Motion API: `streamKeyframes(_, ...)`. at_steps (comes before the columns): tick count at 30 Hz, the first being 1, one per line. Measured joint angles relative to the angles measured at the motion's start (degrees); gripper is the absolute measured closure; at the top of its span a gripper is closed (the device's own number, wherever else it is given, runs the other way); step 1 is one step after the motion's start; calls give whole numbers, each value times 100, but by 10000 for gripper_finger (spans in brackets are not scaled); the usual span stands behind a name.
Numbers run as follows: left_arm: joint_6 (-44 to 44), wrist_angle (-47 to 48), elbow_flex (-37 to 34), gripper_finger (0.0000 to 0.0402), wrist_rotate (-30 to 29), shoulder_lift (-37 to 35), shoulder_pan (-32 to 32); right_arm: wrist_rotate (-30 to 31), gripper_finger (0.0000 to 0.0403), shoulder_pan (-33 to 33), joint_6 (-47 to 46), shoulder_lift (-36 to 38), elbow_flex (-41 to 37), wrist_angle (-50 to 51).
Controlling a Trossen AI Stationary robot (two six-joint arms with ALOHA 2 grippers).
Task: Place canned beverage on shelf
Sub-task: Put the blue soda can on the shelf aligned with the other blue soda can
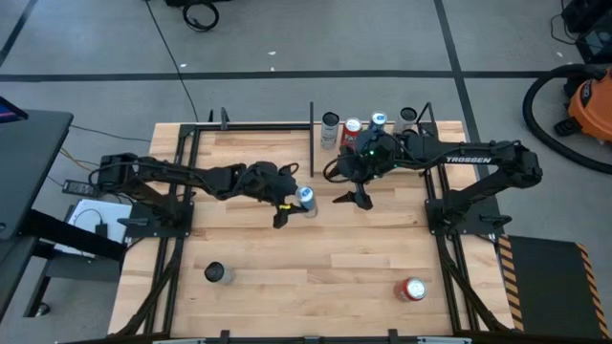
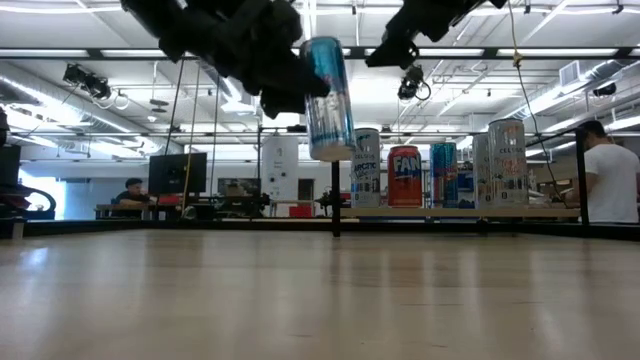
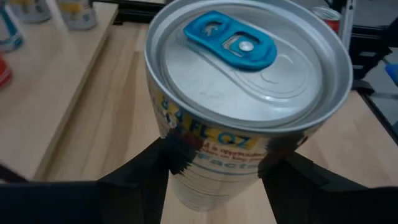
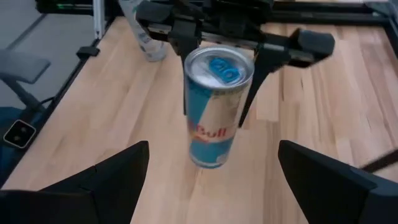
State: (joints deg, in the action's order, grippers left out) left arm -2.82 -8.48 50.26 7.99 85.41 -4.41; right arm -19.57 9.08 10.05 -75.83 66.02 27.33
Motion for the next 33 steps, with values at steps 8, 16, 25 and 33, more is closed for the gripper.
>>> streamKeyframes(8, 253, 267, 486, 186, 502, 7, 93, 33, 36, -214, 265, 0, 0, -545)
streamKeyframes(16, 351, 237, 573, 186, 538, 7, 84, 2, 36, -326, 364, 0, 0, -1012)
streamKeyframes(25, 351, -98, 573, 186, 721, 7, 84, 470, 36, -498, 327, -178, -2, -1465)
streamKeyframes(33, 316, 0, 573, 186, 730, 7, -43, 145, 36, -567, 191, -299, -2, -1714)
